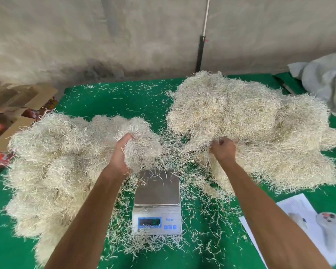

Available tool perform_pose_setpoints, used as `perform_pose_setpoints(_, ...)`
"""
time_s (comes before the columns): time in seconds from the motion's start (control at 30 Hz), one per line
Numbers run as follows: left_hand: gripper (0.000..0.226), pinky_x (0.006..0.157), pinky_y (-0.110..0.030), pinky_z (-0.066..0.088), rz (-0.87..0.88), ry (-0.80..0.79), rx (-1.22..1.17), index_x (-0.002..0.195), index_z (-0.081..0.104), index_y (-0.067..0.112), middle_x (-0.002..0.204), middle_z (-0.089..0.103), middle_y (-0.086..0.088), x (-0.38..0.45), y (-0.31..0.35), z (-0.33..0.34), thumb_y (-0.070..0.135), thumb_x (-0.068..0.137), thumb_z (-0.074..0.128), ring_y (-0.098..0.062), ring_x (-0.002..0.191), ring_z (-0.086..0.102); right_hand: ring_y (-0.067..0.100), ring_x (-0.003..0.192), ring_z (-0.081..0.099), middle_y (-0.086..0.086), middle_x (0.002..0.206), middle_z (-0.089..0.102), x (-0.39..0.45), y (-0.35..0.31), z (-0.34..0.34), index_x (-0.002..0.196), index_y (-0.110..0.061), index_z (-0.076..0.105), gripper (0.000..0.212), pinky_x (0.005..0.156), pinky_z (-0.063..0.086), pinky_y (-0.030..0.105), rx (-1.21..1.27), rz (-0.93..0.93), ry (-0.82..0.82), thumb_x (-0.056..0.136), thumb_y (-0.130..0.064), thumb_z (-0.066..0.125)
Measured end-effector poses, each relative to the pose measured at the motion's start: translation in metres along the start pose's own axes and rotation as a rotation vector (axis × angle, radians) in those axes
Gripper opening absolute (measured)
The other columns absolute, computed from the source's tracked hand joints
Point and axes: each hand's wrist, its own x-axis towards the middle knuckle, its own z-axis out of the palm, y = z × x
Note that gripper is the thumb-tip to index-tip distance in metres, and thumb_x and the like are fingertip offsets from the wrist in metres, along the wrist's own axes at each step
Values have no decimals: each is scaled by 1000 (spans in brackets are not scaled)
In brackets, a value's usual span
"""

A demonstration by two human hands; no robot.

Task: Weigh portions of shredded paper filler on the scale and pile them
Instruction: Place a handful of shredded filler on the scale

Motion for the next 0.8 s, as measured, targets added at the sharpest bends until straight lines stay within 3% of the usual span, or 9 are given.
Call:
perform_pose_setpoints(0.07, 22, 47, -35, 57, -10, -33, 3, 88, 79, 23, 72, 76, -10, 3, -6, 10, 40, 92, 65, -26, 65, 74, 45, 111, 68, 22, 130, 65, -7, 2, 6, 145, -5, 49, 41, 95, 57, 59, 60, 3, -95, 106, -19, 55)
perform_pose_setpoints(0.13, 30, 43, -31, 54, -7, -92, 20, 71, 79, 37, 70, 72, -12, 9, -11, 11, 37, 94, 59, -24, 65, 73, 40, 131, 57, 18, 154, 48, -12, 3, 4, 161, -13, 27, 61, 112, 44, 53, -48, -42, -170, 107, -22, 54)
perform_pose_setpoints(0.27, 46, 44, -31, 54, -32, -143, 17, 53, 76, 26, 57, 69, -4, 17, -16, 15, 35, 93, 56, -17, 47, 68, 31, 118, 64, 15, 139, 62, -13, -5, -4, 149, -11, 48, 49, 100, 51, 45, -570, -164, -75, 107, -34, 54)
perform_pose_setpoints(0.4, 35, 59, -36, 59, -67, -281, 81, 61, 78, 22, 68, 70, -6, 19, -22, 23, 38, 85, 58, -21, 58, 69, 24, 79, 76, 17, 103, 75, -29, -32, -11, 127, -5, 64, 48, 86, 61, 42, -401, -217, -222, 108, -45, 47)
perform_pose_setpoints(0.5, 41, 77, -43, 59, -117, -318, 274, 103, 74, 18, 98, 72, -12, 14, -26, 27, 46, 73, 75, -28, 85, 72, 17, 105, 71, 11, 139, 64, -64, -57, 1, 147, -15, 53, 74, 96, 58, 46, -128, -301, -479, 101, -70, 35)
perform_pose_setpoints(0.57, 52, 75, -41, 60, -200, -437, 326, 121, 65, 11, 112, 73, -18, 9, -28, 30, 45, 81, 73, -34, 96, 73, 20, 134, 54, 5, 161, 41, -85, -63, 18, 159, -30, 34, 90, 113, 45, 52, 65, -135, -731, 90, -88, 27)
perform_pose_setpoints(0.63, 49, 75, -40, 60, -238, -544, 317, 119, 69, 9, 120, 69, -22, 1, -29, 32, 47, 88, 69, -35, 101, 72, 27, 145, 44, 8, 161, 41, -101, -64, 34, 159, -29, 35, 98, 117, 37, 55, 337, 81, -980, 85, -94, 27)
perform_pose_setpoints(0.73, 68, 76, -34, 59, -150, -375, 494, 121, 69, 24, 136, 62, -5, -8, -25, 33, 78, 80, 58, -19, 107, 68, 33, 151, 34, 7, 166, 33, -116, -59, 53, 160, -34, 30, 101, 116, 32, 61, 467, 190, -926, 81, -96, 36)
perform_pose_setpoints(0.8, 97, 108, -45, 45, -18, -316, 763, 149, 44, 21, 153, 44, -7, -9, -25, 25, 91, 82, 30, -23, 134, 48, 33, 148, 37, 7, 169, 25, -120, -56, 67, 164, -32, 18, 106, 115, 34, 57, 369, 128, -788, 82, -85, 57)
